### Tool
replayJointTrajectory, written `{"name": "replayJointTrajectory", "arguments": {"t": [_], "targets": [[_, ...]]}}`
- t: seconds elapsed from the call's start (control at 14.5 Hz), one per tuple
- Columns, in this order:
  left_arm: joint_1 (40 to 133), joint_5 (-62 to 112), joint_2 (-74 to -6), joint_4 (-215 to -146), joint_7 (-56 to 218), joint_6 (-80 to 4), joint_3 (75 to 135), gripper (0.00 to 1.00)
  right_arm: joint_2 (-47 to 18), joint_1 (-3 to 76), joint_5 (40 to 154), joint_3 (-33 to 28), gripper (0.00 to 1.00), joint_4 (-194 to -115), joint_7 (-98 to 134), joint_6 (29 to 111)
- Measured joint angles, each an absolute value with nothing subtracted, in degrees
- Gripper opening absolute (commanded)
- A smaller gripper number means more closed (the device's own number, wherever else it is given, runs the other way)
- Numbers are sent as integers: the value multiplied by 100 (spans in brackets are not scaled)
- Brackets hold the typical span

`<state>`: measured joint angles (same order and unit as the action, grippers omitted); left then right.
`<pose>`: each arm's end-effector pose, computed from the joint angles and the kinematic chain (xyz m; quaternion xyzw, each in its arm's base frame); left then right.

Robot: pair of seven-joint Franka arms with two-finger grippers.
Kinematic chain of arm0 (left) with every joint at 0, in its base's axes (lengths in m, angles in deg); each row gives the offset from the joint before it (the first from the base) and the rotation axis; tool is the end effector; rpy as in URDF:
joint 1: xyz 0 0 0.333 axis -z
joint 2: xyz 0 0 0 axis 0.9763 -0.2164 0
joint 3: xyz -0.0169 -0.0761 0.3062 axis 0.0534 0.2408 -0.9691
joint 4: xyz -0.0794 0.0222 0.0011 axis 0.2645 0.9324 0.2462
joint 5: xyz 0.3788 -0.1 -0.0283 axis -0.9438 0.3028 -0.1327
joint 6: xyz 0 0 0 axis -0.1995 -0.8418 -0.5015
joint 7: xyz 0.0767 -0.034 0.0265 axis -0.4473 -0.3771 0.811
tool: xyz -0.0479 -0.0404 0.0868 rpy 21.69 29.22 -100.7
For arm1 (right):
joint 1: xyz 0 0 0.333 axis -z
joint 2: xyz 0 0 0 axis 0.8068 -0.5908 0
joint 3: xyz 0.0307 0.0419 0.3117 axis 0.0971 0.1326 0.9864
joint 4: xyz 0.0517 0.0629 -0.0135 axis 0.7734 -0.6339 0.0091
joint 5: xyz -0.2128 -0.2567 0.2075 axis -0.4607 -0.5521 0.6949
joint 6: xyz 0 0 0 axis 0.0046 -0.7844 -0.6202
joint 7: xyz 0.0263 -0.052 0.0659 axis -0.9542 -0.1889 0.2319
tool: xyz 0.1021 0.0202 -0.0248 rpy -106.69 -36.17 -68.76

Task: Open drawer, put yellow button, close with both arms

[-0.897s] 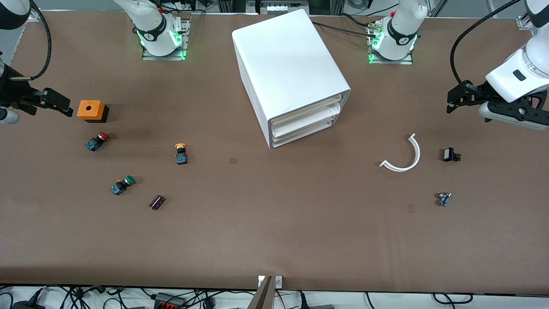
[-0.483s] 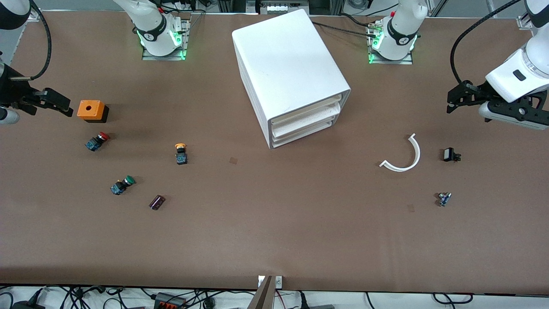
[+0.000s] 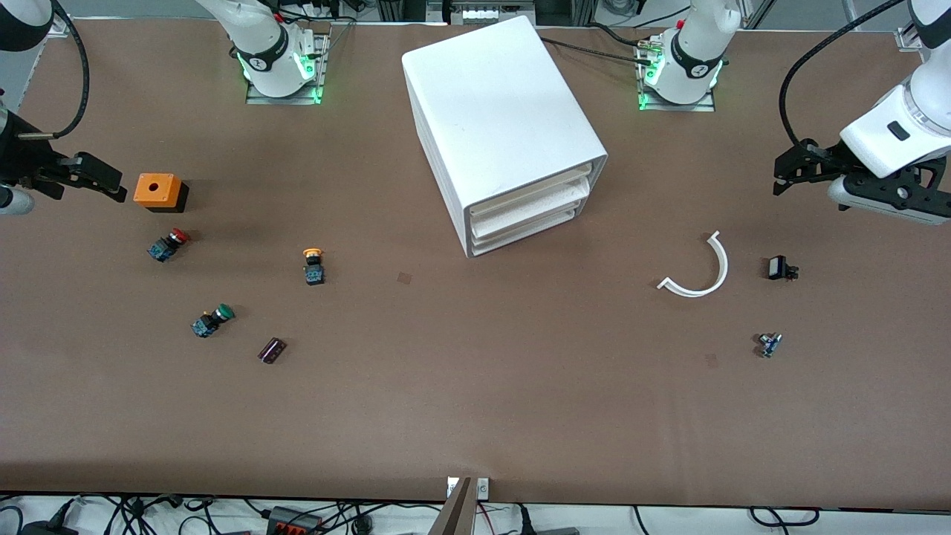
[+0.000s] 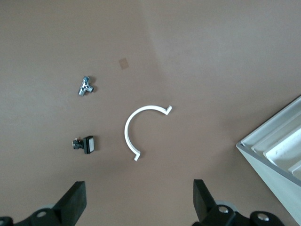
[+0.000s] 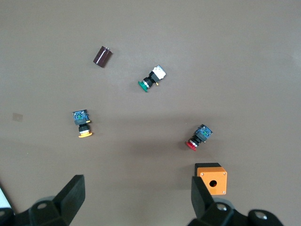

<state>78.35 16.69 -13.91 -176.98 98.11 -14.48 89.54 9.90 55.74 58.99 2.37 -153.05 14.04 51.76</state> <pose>0.5527 -0.0362 0.5855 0.9922 -0.1230 -0.0204 0.0069 0.5581 -0.0292 0.5761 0.9998 -0.0138 -0.0027 0.0114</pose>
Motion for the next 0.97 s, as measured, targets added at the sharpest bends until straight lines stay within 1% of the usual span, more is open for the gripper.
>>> {"name": "replayJointTrajectory", "arguments": {"t": [0.34, 0.48, 0.62, 0.76, 0.97], "targets": [[7935, 2248, -1615, -17699, 10043, -460, 9020, 100, 976, 5574, 5899, 241, 100, -15313, 1404, 5176], [8028, 2689, -1808, -17703, 10370, -247, 9048, 100, 976, 5574, 5899, 244, 100, -15323, 1404, 5175], [8117, 3346, -2176, -17723, 10592, -134, 9056, 100, 964, 5573, 5899, 249, 100, -15359, 1405, 5174], [8154, 4228, -2722, -17732, 10764, -132, 9063, 100, 876, 5551, 5900, 273, 100, -15384, 1409, 5174], [8158, 5537, -3522, -17734, 11449, -367, 9065, 100, 560, 5322, 5905, 323, 100, -15393, 1412, 5251]]}}
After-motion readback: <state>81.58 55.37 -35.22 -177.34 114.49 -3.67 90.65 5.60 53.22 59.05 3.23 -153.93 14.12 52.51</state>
